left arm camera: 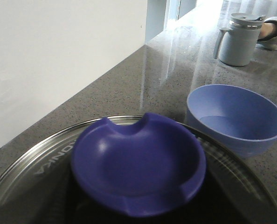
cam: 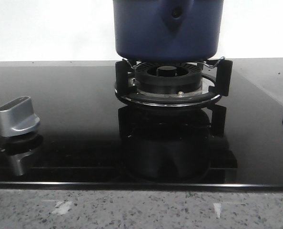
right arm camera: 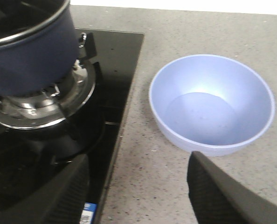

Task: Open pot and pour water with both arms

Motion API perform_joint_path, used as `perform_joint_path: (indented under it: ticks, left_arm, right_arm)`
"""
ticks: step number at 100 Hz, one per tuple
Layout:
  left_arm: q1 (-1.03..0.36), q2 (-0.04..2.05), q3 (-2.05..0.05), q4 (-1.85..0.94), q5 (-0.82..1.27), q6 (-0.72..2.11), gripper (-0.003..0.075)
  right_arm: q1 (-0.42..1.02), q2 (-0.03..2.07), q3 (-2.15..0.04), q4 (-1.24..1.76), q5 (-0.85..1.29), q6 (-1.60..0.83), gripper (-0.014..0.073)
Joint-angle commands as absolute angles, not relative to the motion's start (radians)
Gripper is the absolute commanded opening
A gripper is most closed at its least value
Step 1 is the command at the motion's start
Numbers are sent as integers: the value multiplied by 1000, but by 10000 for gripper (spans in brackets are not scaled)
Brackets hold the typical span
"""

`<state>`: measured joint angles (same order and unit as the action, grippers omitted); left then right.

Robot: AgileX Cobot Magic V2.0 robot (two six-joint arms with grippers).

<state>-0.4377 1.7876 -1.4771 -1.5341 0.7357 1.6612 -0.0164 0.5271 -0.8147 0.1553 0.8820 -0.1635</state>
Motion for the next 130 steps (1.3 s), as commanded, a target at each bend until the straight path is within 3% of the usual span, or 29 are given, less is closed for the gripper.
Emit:
perform_joint_path:
  ticks: [1,36,89,122,130]
  left_arm:
    - [-443,1718,-1513,-1629,746,1656,221]
    - [-334,1598,-1536,-1628,763,1632,221]
    - [-35,1506,-1536,-1627,958,1566,221]
    - [-9,1506,-1536,-1627,978,1562,221]
    - [-9,1506,-1536,-1627,978,1562,221]
  right_arm:
    - [-16,546,-851,123,825,-168,414]
    - [-29,761,-896,21,826,-68,414]
    - [-285,1242,-1194,-17,957,0,414]
    - [-330,1418,-1229,0,944,0,414]
    - [-330,1444,-1229,0,946,0,367]
